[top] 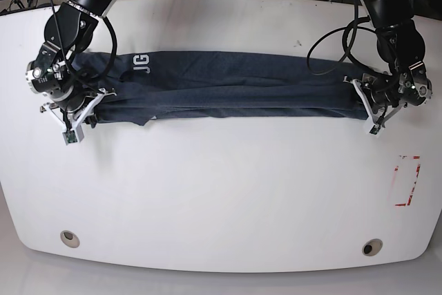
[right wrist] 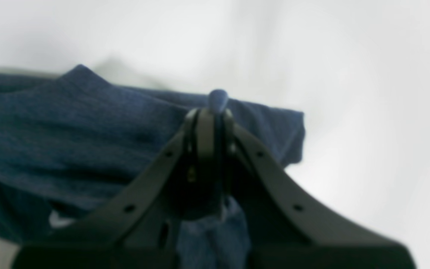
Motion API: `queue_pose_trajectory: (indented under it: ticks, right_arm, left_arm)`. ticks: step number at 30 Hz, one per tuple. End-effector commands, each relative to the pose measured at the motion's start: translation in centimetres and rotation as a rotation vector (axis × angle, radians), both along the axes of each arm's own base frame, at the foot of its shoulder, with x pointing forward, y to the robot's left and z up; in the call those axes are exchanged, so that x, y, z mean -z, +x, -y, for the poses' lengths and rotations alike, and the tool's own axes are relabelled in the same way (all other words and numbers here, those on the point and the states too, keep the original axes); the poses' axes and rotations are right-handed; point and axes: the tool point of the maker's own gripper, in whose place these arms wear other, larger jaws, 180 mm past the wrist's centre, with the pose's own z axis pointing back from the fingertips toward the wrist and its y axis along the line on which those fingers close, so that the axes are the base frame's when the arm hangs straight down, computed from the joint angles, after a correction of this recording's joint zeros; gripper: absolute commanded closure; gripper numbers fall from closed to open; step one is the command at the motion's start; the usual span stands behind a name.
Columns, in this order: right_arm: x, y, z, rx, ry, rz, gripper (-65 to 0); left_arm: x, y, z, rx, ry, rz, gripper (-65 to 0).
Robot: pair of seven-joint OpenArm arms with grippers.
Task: Fold the T-shirt properly
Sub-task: 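Lay the folded strip down and pull it taut between both grippers, then regrasp the strip end with the right gripper and hold with the left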
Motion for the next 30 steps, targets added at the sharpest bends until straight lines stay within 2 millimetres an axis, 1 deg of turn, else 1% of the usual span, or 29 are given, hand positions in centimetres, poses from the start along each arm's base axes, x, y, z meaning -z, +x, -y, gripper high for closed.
queue_pose_trajectory:
  ticks: [1,5,10,11,13,15,16,17,18,19,20,21,22,24,26,27,30]
  right_arm:
    - [-1.6,-0.7,0.9,0.006,-0.063,0.034,-1.3]
    - [-0.8,-1.7,0.3,0.003,-0.053,0.014,-1.4]
    - [0.1,-2.6,0.1,0.002,-0.048,-0.012,-1.9]
    - [0.2,-2.8,0.1,0.002,-0.048,-0.019,-3.2]
    - [0.4,-3.0,0.1,0.002,-0.048,-0.023,-8.1]
    - [0.6,-3.1,0.0,0.002,-0.044,-0.026,-16.6]
    - [0.6,-3.2,0.0,0.002,-0.044,-0.027,-22.0]
    - [0.6,-3.2,0.1,0.002,-0.046,-0.028,-29.2]
    - [0.6,-3.2,0.1,0.002,-0.046,-0.028,-32.0]
    - [0.6,-3.2,0.0,0.002,-0.045,-0.028,-41.2]
    - [0.6,-3.3,0.1,0.003,-0.047,-0.027,-47.6]
    - [0.6,-3.3,0.1,0.003,-0.048,-0.029,-50.1]
    - [0.5,-3.5,0.1,0.002,-0.053,-0.029,-54.7]
    - [-0.3,-3.7,0.1,-0.003,-0.072,-0.011,-56.4]
    - [-1.5,-3.8,-0.1,-0.011,-0.098,0.020,-55.3]
    - [-2.3,-3.9,-0.8,-0.017,-0.102,0.046,-54.1]
    - [-3.4,-4.1,-2.4,-0.029,-0.071,0.092,-52.0]
  left_arm:
    - [2.3,-3.5,-0.8,0.012,0.064,-0.151,-4.4]
    - [2.4,-3.6,-0.8,0.012,0.064,-0.154,-4.4]
    - [2.4,-3.7,-0.8,0.012,0.064,-0.155,-4.4]
    - [2.4,-3.7,-0.8,0.012,0.064,-0.155,-4.4]
    - [2.4,-3.7,-0.8,0.012,0.064,-0.155,-4.4]
    - [2.4,-3.7,-0.8,0.012,0.064,-0.155,-4.4]
    - [2.4,-3.7,-0.8,0.012,0.064,-0.155,-4.4]
    - [2.4,-3.7,-0.8,0.012,0.064,-0.155,-4.4]
    - [2.4,-3.7,-0.8,0.012,0.064,-0.155,-4.4]
    - [2.4,-3.7,-0.8,0.014,0.065,-0.156,-4.4]
    - [2.5,-3.7,-0.7,0.015,0.065,-0.156,-4.4]
    - [2.5,-3.7,-0.6,0.018,0.064,-0.157,-4.4]
    - [2.6,-3.7,-0.3,0.030,0.065,-0.160,-4.4]
    - [2.7,-3.7,0.1,0.048,0.068,-0.164,-4.4]
    - [2.7,-3.7,0.3,0.060,0.069,-0.167,-4.4]
    - [2.8,-3.7,0.5,0.067,0.071,-0.169,-4.4]
    - [2.8,-3.7,0.7,0.072,0.070,-0.170,-4.4]
